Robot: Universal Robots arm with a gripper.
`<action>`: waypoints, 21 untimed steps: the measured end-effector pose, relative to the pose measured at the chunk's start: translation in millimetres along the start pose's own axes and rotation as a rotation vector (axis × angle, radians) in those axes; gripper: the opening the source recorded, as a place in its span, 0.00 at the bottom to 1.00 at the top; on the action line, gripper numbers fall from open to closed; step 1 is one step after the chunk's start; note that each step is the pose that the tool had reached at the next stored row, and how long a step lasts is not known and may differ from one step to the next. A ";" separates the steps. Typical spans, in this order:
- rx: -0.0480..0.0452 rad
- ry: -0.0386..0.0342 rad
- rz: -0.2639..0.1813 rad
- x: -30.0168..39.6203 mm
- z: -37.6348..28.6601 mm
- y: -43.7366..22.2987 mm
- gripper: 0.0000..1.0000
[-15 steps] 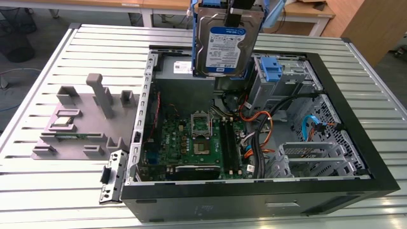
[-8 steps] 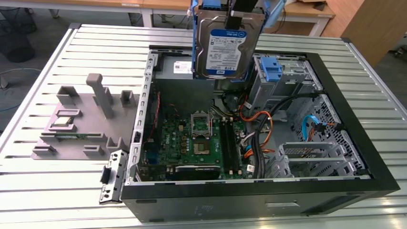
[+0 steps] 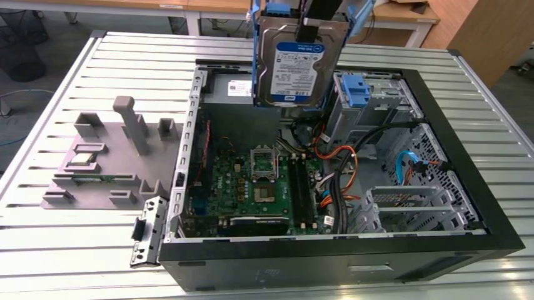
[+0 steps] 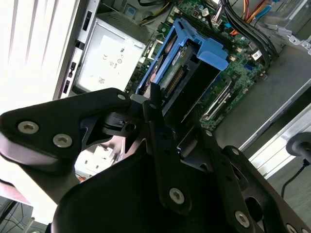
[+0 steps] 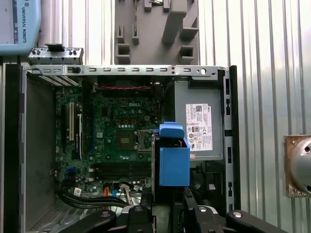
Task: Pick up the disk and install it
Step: 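Pick up the disk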
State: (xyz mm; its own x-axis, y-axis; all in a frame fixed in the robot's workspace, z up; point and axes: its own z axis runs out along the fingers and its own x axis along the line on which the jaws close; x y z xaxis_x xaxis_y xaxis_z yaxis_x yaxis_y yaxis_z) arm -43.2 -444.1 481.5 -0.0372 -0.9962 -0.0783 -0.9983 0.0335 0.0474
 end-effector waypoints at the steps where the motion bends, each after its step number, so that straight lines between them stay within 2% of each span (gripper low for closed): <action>1: 0.0000 0.0000 0.000 0.9 0.0 0.0 0.35; 13: 0.0000 0.0000 0.000 11.5 -0.3 -0.4 0.35; 15: 0.0000 0.0001 0.000 16.9 -0.4 -0.6 0.35; 21: 0.0000 0.0001 0.000 22.0 -0.5 -0.8 0.35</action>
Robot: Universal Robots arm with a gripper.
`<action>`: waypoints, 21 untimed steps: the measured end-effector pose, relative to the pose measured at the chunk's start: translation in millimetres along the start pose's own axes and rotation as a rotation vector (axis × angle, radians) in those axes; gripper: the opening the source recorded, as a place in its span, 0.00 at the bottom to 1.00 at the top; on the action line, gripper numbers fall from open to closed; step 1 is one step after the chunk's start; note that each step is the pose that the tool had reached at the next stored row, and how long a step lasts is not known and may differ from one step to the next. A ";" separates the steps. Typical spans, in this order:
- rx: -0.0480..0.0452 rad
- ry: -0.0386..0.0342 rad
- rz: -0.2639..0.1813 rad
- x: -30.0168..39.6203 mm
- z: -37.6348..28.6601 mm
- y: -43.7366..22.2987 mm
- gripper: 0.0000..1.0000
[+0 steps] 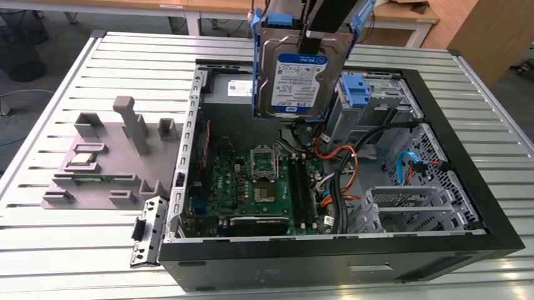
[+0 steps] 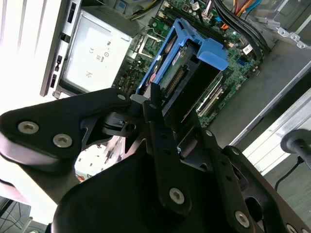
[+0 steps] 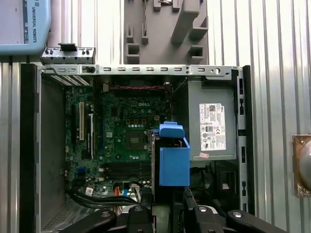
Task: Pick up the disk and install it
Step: 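Pick up the disk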
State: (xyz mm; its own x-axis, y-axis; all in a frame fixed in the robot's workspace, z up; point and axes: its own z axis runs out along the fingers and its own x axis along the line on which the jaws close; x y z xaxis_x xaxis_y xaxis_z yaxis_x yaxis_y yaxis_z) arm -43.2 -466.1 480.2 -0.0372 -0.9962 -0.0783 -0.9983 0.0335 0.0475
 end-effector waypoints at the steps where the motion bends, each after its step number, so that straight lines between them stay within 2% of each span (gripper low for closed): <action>1: 0.0000 0.0000 0.000 1.1 0.0 0.0 0.35; 21: 0.0000 -0.0001 0.000 20.0 -0.6 -0.7 0.35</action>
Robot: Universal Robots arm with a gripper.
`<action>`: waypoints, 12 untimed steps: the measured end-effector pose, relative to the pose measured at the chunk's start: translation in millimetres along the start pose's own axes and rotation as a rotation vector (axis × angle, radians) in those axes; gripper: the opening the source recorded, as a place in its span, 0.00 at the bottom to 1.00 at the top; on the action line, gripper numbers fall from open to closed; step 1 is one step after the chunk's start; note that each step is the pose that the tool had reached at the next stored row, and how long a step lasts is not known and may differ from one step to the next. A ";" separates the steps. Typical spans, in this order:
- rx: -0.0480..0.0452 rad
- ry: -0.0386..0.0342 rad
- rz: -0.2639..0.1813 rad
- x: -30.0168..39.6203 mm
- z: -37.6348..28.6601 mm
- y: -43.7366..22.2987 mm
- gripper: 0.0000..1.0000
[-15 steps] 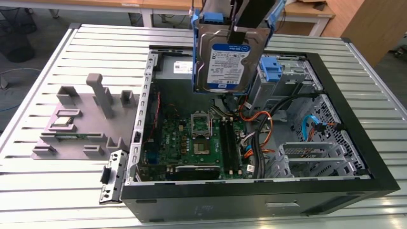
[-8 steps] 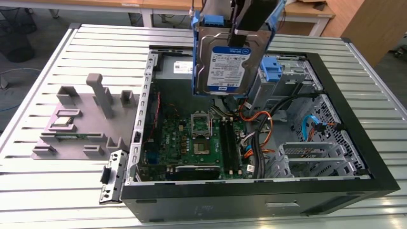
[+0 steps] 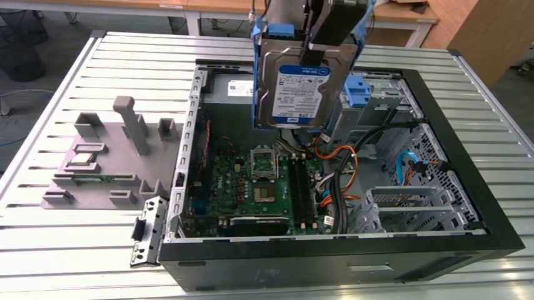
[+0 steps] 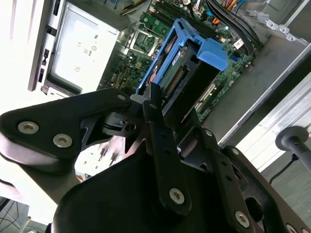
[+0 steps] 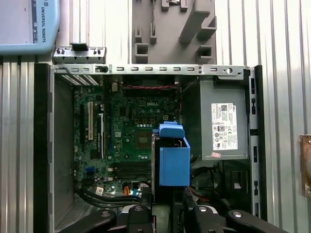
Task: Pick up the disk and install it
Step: 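Pick up the disk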
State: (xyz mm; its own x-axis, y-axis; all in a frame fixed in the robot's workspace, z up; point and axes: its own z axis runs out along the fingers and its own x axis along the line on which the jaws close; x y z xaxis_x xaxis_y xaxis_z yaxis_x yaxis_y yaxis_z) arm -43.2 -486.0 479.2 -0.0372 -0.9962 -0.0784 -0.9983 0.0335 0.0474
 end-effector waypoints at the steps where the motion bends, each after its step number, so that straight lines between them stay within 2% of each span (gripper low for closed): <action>1: 0.0000 -0.0001 0.000 0.9 0.0 0.0 0.35; 12: 0.0000 0.0000 0.000 10.2 -0.3 -0.4 0.35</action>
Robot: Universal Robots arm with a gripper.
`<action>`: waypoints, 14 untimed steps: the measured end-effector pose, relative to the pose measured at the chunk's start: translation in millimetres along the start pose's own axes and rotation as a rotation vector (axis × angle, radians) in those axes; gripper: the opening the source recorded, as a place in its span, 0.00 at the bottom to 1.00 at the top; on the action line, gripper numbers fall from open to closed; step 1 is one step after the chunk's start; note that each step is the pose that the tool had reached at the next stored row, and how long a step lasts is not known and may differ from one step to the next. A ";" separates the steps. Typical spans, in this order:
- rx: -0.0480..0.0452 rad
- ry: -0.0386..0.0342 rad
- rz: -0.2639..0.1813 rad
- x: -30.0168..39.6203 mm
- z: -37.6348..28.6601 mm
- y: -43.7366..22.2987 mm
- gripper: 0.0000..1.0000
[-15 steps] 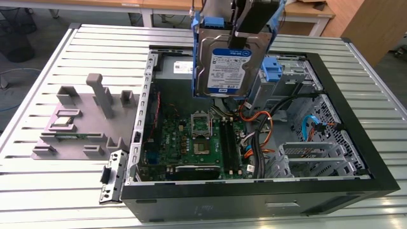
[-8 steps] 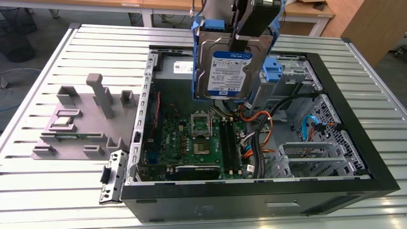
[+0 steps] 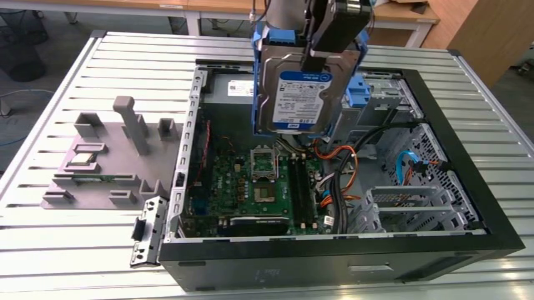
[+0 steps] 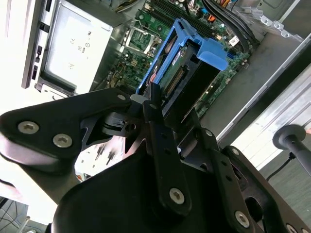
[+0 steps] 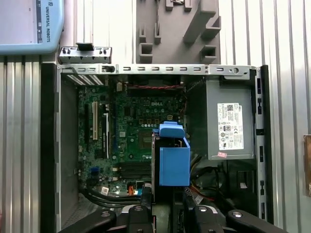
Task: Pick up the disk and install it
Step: 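Pick up the disk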
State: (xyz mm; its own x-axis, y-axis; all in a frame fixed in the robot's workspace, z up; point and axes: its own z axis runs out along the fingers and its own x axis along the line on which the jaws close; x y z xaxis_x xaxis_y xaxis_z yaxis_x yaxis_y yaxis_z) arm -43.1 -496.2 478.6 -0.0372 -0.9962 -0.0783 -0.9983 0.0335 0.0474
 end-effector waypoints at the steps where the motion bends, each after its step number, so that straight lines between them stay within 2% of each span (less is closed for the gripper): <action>1: -0.0001 0.0001 0.000 1.1 0.0 0.0 0.35; 14: 0.0000 0.0000 0.000 16.3 -0.3 -0.6 0.35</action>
State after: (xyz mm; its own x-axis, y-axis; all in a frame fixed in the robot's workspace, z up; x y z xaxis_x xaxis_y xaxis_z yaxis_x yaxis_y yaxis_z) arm -43.2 -512.5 477.6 -0.0372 -0.9962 -0.0783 -0.9983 0.0335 0.0474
